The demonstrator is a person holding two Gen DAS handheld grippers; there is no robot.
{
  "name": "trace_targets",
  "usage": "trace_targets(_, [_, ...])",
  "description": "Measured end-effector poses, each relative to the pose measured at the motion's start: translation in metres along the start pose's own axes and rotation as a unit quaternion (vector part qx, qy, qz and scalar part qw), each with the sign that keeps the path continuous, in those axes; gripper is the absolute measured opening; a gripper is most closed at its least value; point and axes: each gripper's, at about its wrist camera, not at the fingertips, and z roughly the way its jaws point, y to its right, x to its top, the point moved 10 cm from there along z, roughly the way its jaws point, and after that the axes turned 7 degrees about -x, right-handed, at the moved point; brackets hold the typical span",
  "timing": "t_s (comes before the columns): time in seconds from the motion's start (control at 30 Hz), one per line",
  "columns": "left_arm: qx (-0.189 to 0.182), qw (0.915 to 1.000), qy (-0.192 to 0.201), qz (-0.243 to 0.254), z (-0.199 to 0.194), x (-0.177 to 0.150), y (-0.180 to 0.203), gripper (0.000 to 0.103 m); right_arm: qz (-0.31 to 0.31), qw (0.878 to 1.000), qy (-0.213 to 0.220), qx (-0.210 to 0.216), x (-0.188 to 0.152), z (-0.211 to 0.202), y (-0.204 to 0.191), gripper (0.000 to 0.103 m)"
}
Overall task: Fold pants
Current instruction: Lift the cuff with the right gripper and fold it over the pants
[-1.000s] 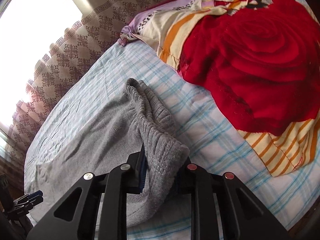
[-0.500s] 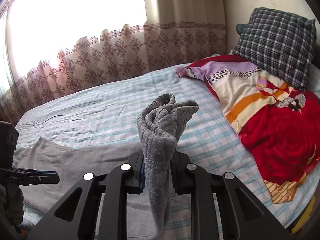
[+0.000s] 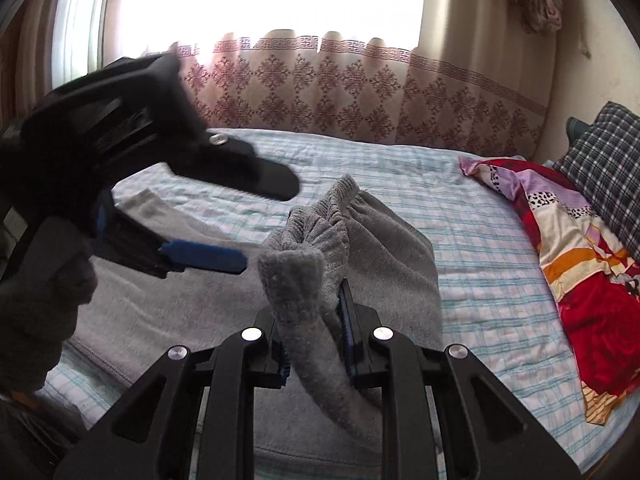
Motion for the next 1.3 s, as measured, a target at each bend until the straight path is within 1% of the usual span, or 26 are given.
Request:
trace_targets(0.07, [-0.003, 0.9998, -0.003, -0.019, 0.003, 0.0, -0.01, 0.085, -0.022, 1.0, -0.002, 0.009, -0.006, -0.001, -0.018, 0.019])
trace_targets(0.17, [-0.013, 0.9985, -0.004, -0.054, 0.003, -0.001, -0.027, 0.085, -0.068, 0.998, 0.009, 0.011, -0.011, -0.007, -0.043, 0.019])
trace_targets(0.2, [-0.014, 0.9981, -0.001, -0.061, 0.002, 0.0, -0.031, 0.081, -0.08, 0.997, 0.013, 0.013, -0.012, -0.009, -0.051, 0.019])
trace_targets(0.23, [-0.014, 0.9978, 0.0, -0.064, 0.0, 0.0, -0.035, 0.075, -0.089, 0.996, 0.016, 0.015, -0.012, -0.011, -0.057, 0.019])
trace_targets(0.3, [-0.009, 0.9979, 0.004, -0.064, -0.005, 0.002, -0.042, 0.046, -0.094, 0.995, 0.017, 0.019, -0.009, -0.011, -0.067, 0.019])
trace_targets(0.33, [0.0, 0.9981, 0.007, -0.061, -0.009, 0.004, -0.045, 0.036, -0.095, 0.995, 0.017, 0.023, -0.008, -0.011, -0.071, 0.019])
trace_targets(0.4, [0.008, 0.999, 0.013, -0.042, -0.02, 0.008, -0.046, 0.031, -0.093, 0.995, 0.017, 0.036, -0.002, -0.012, -0.081, 0.019])
trace_targets(0.47, [0.026, 0.9994, 0.021, -0.004, -0.037, 0.012, -0.04, 0.03, -0.095, 0.994, 0.023, 0.051, 0.005, -0.015, -0.095, 0.019])
trace_targets(0.53, [0.047, 0.998, 0.03, 0.031, -0.057, 0.017, -0.036, 0.03, -0.095, 0.993, 0.032, 0.066, 0.015, -0.019, -0.112, 0.019])
trace_targets(0.63, [0.072, 0.9942, 0.045, 0.065, -0.093, 0.023, -0.035, 0.029, -0.096, 0.99, 0.042, 0.092, 0.026, -0.022, -0.139, 0.02])
trace_targets(0.73, [0.093, 0.9902, 0.063, 0.084, -0.134, 0.027, -0.042, 0.029, -0.096, 0.985, 0.041, 0.134, 0.036, -0.026, -0.168, 0.024])
trace_targets(0.8, [0.109, 0.9872, 0.075, 0.088, -0.162, 0.028, -0.053, 0.028, -0.098, 0.981, 0.038, 0.166, 0.041, -0.032, -0.186, 0.04])
trace_targets(0.9, [0.128, 0.9841, 0.095, 0.078, -0.203, 0.029, -0.077, 0.028, -0.104, 0.975, 0.035, 0.193, 0.043, -0.04, -0.199, 0.041])
trace_targets(1.0, [0.152, 0.9796, 0.105, 0.078, -0.233, 0.027, -0.102, 0.027, -0.091, 0.978, 0.018, 0.185, 0.042, -0.034, -0.19, 0.041])
trace_targets(1.07, [0.165, 0.9776, 0.108, 0.074, -0.246, 0.024, -0.119, 0.027, -0.081, 0.984, 0.0, 0.157, 0.038, -0.022, -0.175, 0.041])
trace_targets(1.1, [0.165, 0.9778, 0.11, 0.067, -0.249, 0.023, -0.127, 0.027, -0.076, 0.987, -0.011, 0.143, 0.033, -0.016, -0.167, 0.041])
trace_targets(1.17, [0.17, 0.978, 0.108, 0.054, -0.252, 0.019, -0.145, 0.027, -0.068, 0.991, -0.04, 0.109, 0.018, 0.001, -0.145, 0.041])
trace_targets(1.2, [0.18, 0.9764, 0.108, 0.051, -0.253, 0.016, -0.156, 0.027, -0.065, 0.991, -0.057, 0.099, 0.008, 0.008, -0.136, 0.041])
trace_targets(1.3, [0.208, 0.9726, 0.099, 0.034, -0.245, 0.005, -0.183, 0.028, -0.048, 0.987, -0.116, 0.095, -0.026, 0.032, -0.116, 0.041])
